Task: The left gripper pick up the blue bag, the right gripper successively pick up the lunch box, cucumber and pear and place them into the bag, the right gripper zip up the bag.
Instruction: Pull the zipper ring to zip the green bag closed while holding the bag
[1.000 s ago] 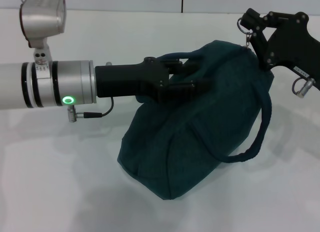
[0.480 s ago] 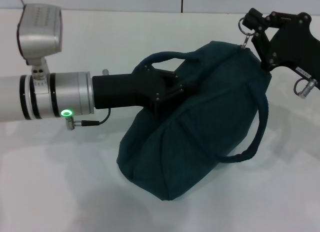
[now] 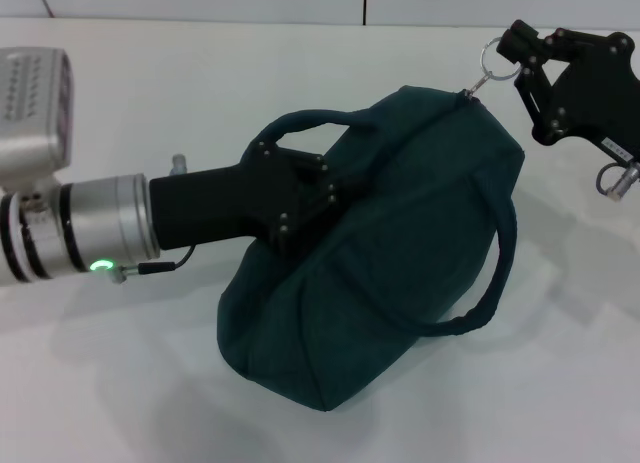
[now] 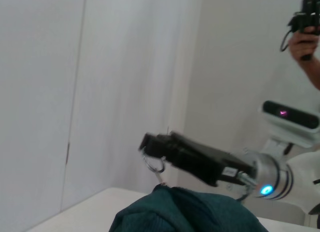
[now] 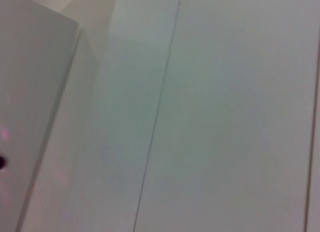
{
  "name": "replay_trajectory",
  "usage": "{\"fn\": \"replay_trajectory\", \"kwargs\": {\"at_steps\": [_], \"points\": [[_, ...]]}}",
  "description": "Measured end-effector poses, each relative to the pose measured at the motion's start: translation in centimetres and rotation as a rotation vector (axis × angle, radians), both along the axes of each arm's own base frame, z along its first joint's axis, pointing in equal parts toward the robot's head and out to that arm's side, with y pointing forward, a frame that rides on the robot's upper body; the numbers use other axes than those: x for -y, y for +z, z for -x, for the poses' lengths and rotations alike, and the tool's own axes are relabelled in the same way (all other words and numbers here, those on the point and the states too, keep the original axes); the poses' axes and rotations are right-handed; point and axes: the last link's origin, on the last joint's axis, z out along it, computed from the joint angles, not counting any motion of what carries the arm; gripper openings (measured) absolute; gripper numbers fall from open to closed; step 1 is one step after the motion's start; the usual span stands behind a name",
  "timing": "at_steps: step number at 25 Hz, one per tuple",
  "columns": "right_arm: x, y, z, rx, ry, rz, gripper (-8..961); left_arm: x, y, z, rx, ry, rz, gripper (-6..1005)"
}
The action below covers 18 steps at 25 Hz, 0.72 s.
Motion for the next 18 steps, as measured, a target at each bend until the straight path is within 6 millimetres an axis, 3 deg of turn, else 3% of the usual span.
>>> {"fn": "replay_trajectory", "kwargs": {"at_steps": [18], "points": [[0.1,-0.2,-1.7,0.002,-0.093,0.006,40,0.7,-0.2,0.4,-0.037,-0.044,0.009,44]]}}
